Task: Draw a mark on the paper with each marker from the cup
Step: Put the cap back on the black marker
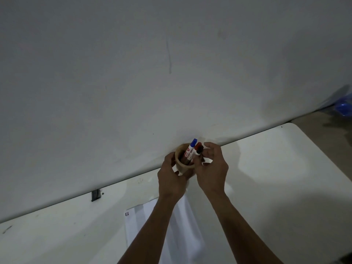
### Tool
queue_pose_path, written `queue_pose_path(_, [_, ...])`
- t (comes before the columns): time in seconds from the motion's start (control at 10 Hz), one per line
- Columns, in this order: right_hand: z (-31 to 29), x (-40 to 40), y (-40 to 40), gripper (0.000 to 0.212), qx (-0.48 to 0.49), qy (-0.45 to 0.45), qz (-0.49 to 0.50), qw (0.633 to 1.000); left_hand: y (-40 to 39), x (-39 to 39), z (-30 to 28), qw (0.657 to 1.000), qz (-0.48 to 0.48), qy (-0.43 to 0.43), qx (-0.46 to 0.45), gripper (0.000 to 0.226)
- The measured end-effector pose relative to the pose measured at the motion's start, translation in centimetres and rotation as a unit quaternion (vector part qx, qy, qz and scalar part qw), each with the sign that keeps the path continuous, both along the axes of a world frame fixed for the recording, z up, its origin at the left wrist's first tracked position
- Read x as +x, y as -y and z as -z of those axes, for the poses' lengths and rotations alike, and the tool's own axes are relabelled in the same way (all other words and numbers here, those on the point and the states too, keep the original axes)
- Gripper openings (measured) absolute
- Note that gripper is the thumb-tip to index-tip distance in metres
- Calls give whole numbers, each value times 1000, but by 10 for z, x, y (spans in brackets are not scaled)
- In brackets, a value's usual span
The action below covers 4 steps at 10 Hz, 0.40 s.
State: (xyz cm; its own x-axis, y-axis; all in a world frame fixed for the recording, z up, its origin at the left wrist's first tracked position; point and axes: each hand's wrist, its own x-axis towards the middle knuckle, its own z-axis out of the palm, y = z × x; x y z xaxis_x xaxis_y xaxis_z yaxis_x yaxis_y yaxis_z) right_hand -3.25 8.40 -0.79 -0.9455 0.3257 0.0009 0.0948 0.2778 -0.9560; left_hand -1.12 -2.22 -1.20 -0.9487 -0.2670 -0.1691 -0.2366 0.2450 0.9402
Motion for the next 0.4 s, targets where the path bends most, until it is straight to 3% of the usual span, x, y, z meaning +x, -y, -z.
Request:
queue_pose_path(0.2, [2, -3, -1, 33, 10, 5, -2, 1000, 3, -2, 3, 1000, 0, -1, 2, 65])
queue_pose_path(0.4, [3, -3, -11, 40, -12, 6, -22, 1000, 4, -2, 10, 999, -1, -3, -33, 69])
